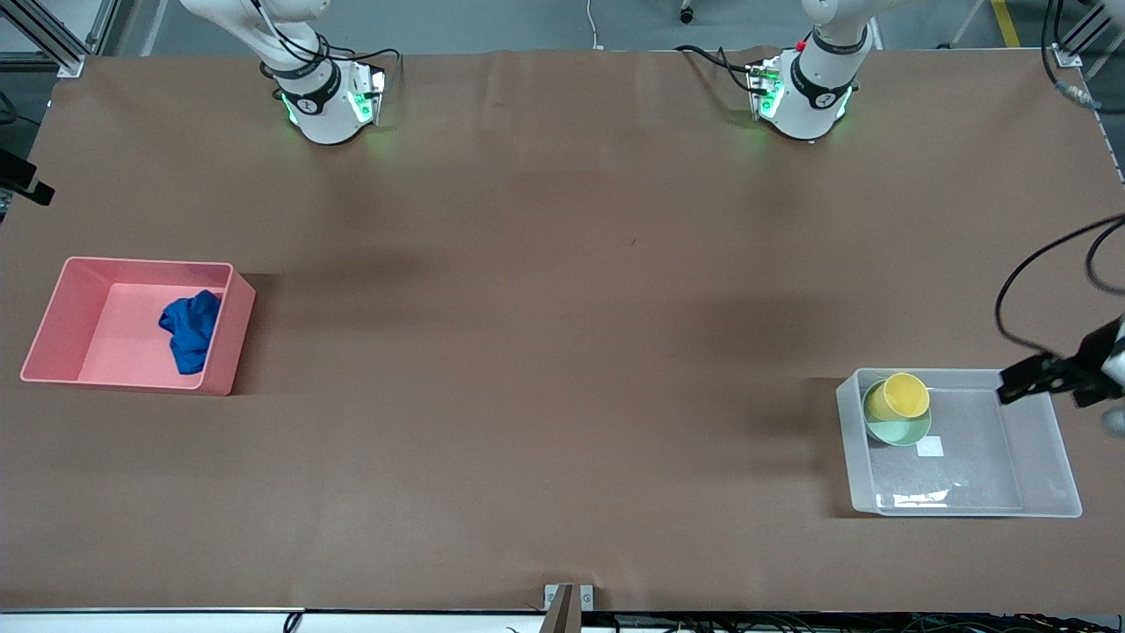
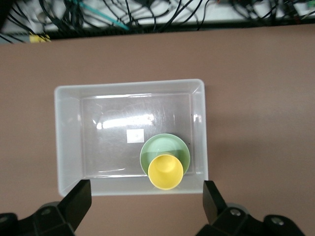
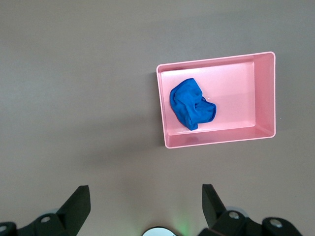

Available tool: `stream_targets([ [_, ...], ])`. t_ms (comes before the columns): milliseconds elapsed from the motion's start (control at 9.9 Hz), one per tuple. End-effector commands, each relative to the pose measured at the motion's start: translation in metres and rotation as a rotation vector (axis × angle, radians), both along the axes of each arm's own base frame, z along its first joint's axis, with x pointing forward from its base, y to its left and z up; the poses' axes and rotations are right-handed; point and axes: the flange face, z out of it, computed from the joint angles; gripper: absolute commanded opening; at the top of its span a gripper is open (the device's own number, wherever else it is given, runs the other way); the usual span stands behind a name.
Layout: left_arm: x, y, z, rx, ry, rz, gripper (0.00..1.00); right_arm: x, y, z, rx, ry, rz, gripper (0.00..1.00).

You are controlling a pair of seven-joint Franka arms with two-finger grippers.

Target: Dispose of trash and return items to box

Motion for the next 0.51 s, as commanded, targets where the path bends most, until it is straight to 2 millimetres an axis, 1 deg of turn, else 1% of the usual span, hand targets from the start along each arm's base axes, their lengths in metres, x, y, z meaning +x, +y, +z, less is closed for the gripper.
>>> stream_targets([
  [0,-0.041,-0.036,0.045,0.003,0.023,-0.023,1.00,-0.004,-0.001,0.001,-0.007,-0.002,0.000,1.00],
  [202,-0.077,-0.069,0.077,0.017,0.097,0.015,1.00,-0.004,-0.001,0.001,-0.007,-0.002,-0.001,1.00],
  [303,-0.094,-0.079,0.093,0.032,0.111,0.039,1.00,-0.004,-0.001,0.002,-0.007,-0.004,0.000,1.00],
  [404,-0.106,-0.093,0.101,0.036,0.128,0.023,1.00,-0.004,-0.001,0.002,-0.007,-0.004,0.000,1.00],
])
